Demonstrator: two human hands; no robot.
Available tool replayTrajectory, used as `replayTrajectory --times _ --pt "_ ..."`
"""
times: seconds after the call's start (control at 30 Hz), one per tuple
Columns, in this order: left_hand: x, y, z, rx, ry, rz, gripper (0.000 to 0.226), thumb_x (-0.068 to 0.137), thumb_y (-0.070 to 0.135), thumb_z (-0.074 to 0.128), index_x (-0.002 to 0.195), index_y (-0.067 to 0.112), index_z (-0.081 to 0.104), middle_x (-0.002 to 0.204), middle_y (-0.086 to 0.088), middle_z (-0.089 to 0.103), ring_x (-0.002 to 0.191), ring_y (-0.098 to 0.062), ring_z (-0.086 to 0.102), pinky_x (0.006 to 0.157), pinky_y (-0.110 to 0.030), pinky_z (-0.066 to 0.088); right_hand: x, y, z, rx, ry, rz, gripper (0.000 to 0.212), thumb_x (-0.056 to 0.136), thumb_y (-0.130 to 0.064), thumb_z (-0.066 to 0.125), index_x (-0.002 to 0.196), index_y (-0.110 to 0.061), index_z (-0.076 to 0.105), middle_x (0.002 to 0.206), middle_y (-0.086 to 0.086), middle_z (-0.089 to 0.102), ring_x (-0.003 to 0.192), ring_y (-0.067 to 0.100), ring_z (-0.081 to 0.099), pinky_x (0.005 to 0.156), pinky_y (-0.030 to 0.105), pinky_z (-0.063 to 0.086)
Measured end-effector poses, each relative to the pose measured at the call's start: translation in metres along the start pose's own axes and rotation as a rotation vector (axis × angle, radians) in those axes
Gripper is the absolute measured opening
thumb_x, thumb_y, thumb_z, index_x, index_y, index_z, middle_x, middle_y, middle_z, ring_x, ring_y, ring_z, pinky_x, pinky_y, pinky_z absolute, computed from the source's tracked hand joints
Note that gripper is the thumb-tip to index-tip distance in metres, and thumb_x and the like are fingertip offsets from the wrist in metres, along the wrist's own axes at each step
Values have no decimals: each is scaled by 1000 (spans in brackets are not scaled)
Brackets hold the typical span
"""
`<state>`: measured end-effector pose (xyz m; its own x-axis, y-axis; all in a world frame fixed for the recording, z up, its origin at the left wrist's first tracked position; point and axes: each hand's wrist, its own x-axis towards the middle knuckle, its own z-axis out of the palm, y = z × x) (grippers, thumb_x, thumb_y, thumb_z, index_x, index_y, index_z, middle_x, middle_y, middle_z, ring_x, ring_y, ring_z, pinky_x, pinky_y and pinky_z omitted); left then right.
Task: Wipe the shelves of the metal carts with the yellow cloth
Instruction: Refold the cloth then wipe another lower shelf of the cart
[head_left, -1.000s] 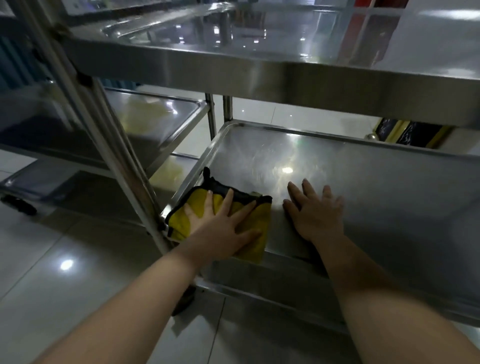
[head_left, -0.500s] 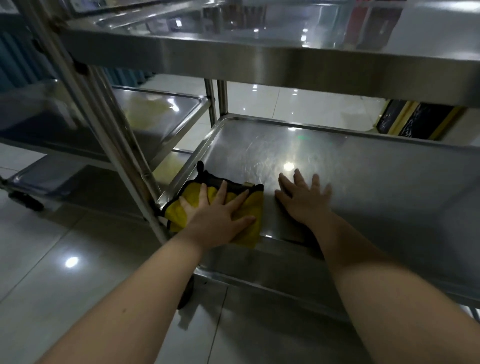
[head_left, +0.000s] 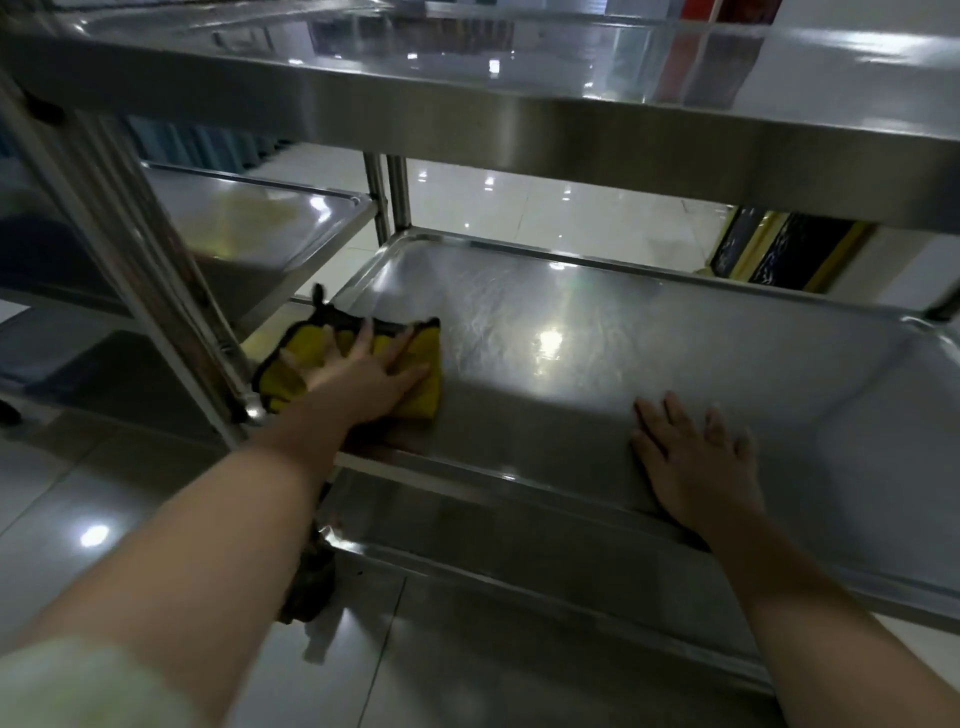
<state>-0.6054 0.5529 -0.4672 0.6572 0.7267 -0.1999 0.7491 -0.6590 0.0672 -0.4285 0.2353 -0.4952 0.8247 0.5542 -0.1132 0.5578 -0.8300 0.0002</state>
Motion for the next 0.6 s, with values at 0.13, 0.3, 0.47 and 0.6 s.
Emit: replayTrajectory --times 0.13,0.3,0.47,0.6 --pt "22 118 7 -116 20 46 71 87 80 16 151 54 -1 165 -8 -12 141 -57 -16 103 -81 -6 7 -2 -1 1 4 15 56 100 -58 14 153 -46 0 165 -10 -2 150 37 3 116 59 7" --pt "-10 179 26 65 -29 438 69 85 84 15 147 61 -4 165 5 -13 146 -44 -17 103 -79 -9 8 14 -4 8 -13 0 57 100 -60 12 153 -47 -3 165 -10 -5 150 36 1 117 58 7" --pt "10 51 4 -132 -1 39 71 92 74 30 153 50 5 165 1 -8 149 -40 0 114 -67 6 8 11 -2 46 0 6 55 100 -59 14 152 -48 0 165 -10 -3 150 37 2 117 59 6" --pt "-16 82 13 -71 -10 -112 72 87 81 16 149 55 -10 164 -4 -18 143 -53 -15 105 -79 -3 7 3 -1 29 27 6 56 100 -60 12 153 -46 0 165 -8 -2 149 40 2 116 62 4"
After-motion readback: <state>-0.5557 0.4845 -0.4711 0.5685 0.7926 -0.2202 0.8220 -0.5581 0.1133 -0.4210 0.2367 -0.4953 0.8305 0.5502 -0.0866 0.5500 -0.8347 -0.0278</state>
